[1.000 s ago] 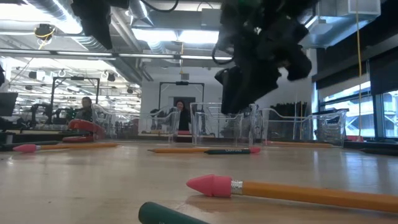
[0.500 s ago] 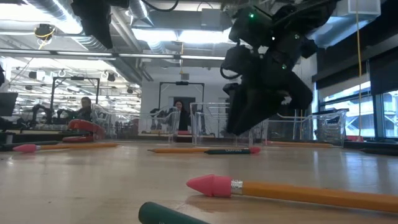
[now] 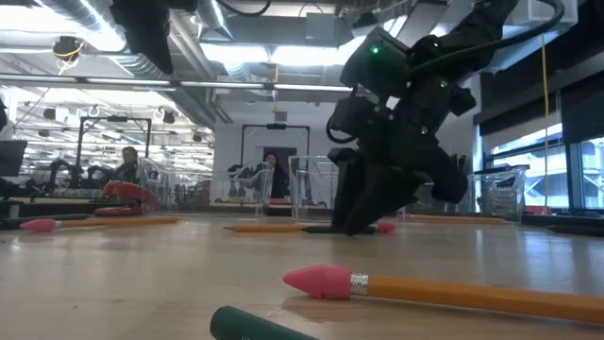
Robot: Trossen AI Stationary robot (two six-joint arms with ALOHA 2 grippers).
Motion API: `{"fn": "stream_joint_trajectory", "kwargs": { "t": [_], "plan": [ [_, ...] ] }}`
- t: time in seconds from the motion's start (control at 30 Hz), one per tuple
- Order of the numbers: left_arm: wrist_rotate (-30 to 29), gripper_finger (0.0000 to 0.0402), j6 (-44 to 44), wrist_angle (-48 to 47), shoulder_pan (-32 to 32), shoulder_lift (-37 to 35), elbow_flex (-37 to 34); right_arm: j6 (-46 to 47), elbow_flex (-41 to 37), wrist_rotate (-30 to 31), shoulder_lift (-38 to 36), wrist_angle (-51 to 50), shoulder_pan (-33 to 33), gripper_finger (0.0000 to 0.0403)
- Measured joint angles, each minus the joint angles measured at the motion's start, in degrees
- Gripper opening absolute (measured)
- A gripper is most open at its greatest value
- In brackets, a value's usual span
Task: Sort crayons/erasers/pens/pencils in bins
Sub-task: Put the green crayon into the middle transparent bin
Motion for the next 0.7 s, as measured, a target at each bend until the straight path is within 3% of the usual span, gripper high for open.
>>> {"fn": "stream_joint_trajectory", "kwargs": {
  "t": [0.7],
  "plan": [
    [-0.19, 0.0, -0.03, 0.02, 0.0, 0.02, 0.0, 0.53, 1.36, 0.52, -0.21, -0.98, -1.02, 0.0117]
  ]
}}
